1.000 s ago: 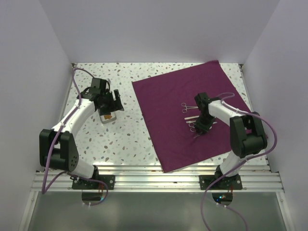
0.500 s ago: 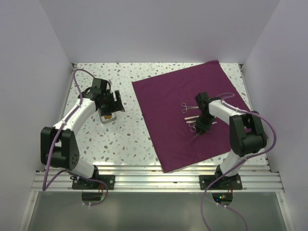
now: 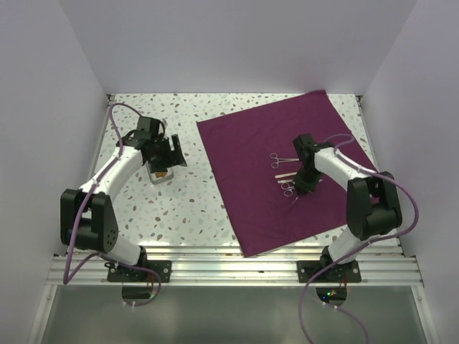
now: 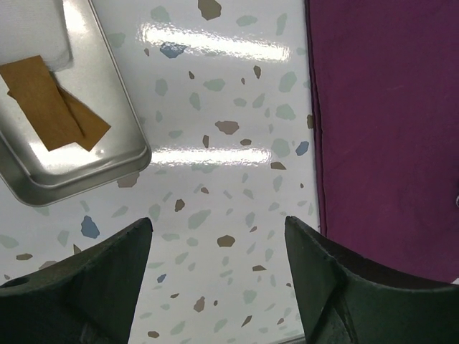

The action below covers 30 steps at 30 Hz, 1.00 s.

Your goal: Prepare the surgical pack

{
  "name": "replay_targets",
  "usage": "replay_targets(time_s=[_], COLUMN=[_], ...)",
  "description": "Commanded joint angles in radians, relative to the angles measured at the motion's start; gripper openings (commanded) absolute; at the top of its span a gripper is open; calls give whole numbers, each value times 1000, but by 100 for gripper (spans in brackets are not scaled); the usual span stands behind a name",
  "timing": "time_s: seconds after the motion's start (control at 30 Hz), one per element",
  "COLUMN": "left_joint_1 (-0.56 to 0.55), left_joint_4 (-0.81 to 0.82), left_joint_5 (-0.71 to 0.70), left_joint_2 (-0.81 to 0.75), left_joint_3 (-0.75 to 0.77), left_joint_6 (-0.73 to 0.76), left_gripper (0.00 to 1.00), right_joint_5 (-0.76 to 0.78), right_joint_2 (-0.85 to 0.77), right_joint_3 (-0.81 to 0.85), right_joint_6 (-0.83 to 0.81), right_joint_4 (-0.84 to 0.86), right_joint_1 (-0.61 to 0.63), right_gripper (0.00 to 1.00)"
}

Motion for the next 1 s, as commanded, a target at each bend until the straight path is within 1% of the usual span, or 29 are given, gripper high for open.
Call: replay_targets(time_s=[0.0, 0.1, 0.2, 0.23, 0.3, 0.33, 0.37, 0.4, 0.43, 0.47, 0.5, 0.57, 0.6, 0.67, 0.7, 0.73, 0.8, 0.83, 0.87, 0.97], left_joint_1=[-5, -5, -5, -6, -8, -8, -8, -14, -19, -28, -49, -72, -94, -129, -140, -150, -167, -170, -175, -189], left_joint_4=[14, 17, 38, 70, 118, 190, 233, 349, 420, 490, 616, 721, 791, 870, 940, 969, 1048, 1078, 1123, 1204], left_joint_5=[36, 67, 123, 149, 252, 301, 408, 462, 511, 575, 593, 626, 639, 677, 685, 688, 685, 683, 688, 703], left_joint_2=[-52, -72, -104, -115, -149, -155, -161, -170, -177, -195, -203, -216, -217, -212, -212, -210, -210, -210, -209, -215], left_joint_3=[20, 10, -2, -17, -42, -80, -101, -126, -185, -212, -247, -264, -272, -283, -292, -296, -318, -329, -338, -370], left_joint_6=[2, -7, -18, -24, -61, -84, -110, -184, -231, -312, -343, -401, -417, -481, -503, -521, -575, -616, -631, -688], left_gripper=[78, 78, 78, 79, 79, 80, 80, 80, 80, 80, 80, 80, 81, 81, 81, 80, 79, 78, 75, 74], right_joint_5=[32, 16, -18, -30, -121, -171, -208, -344, -404, -444, -546, -662, -748, -845, -871, -920, -984, -1027, -1049, -1101], right_joint_2=[-58, -81, -114, -144, -172, -189, -198, -203, -219, -232, -247, -282, -292, -305, -309, -310, -315, -318, -321, -312], right_joint_3=[40, 27, 25, 28, 40, 48, 66, 71, 76, 82, 79, 69, 68, 69, 74, 79, 71, 56, 48, 40], right_joint_6=[-9, -15, -56, -88, -142, -203, -229, -257, -292, -299, -308, -299, -282, -256, -233, -219, -150, -127, -84, -53], right_joint_4=[-16, -1, 17, 25, 86, 109, 155, 187, 212, 253, 286, 388, 418, 511, 533, 553, 648, 722, 757, 821], right_joint_1=[-5, -5, -4, -2, 10, 15, 33, 42, 50, 73, 84, 110, 121, 153, 167, 191, 205, 217, 222, 250], right_gripper=[0, 0, 0, 0, 0, 0, 0, 0, 0, 0, 0, 0, 0, 0, 0, 0, 0, 0, 0, 0])
